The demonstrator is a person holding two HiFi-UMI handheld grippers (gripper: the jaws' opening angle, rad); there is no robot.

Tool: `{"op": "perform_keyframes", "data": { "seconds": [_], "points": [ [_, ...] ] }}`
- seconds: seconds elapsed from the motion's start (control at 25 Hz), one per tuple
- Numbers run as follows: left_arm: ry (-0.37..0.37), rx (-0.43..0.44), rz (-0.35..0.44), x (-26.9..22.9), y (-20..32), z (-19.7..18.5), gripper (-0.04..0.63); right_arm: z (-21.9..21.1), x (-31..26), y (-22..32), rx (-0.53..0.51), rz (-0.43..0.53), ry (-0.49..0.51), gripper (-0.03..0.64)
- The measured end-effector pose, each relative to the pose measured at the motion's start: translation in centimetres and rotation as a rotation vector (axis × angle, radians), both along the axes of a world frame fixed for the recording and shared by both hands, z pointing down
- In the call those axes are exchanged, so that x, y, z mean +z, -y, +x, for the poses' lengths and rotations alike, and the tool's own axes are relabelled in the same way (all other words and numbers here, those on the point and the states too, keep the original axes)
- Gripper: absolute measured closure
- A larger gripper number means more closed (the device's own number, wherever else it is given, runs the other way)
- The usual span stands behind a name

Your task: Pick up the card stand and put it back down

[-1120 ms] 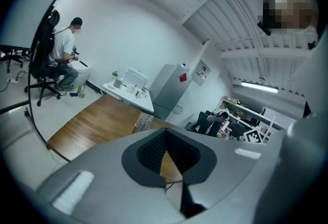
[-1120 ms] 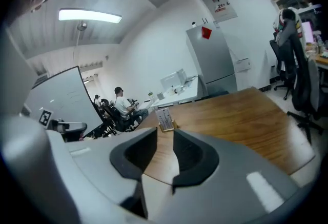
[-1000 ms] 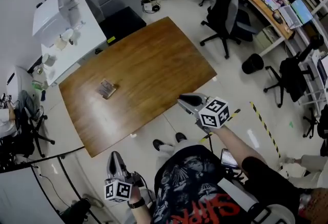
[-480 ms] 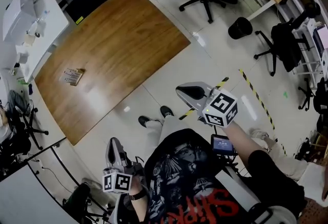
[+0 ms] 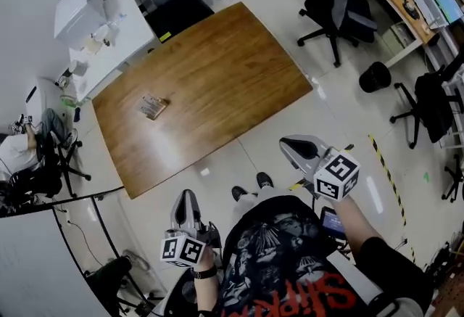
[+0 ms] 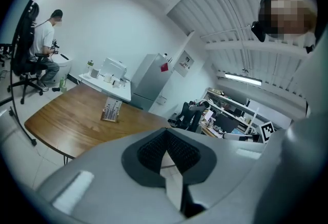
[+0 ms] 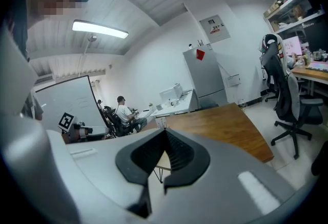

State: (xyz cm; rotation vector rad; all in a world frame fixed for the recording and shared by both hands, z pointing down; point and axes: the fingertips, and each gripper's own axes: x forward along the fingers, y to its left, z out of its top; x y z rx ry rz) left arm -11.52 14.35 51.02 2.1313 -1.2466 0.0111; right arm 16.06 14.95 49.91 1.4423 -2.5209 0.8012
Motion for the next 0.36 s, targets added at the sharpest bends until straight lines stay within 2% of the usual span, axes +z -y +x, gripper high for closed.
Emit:
{"op": "perform_keyframes", "data": {
  "seconds": [0.12, 0.36],
  "points": [
    [-0.013, -0.012, 0.010, 0.6, -0.1, -1.4, 0.592, -1.8, -0.6, 0.6, -0.008, 0.024, 0.016, 0.617],
    [-0.028, 0.011, -0.058, 1.5, -1.0, -3.3, 0.592, -4.9, -1.3, 0.4, 0.029, 0.021, 0.040, 0.617]
  ]
}}
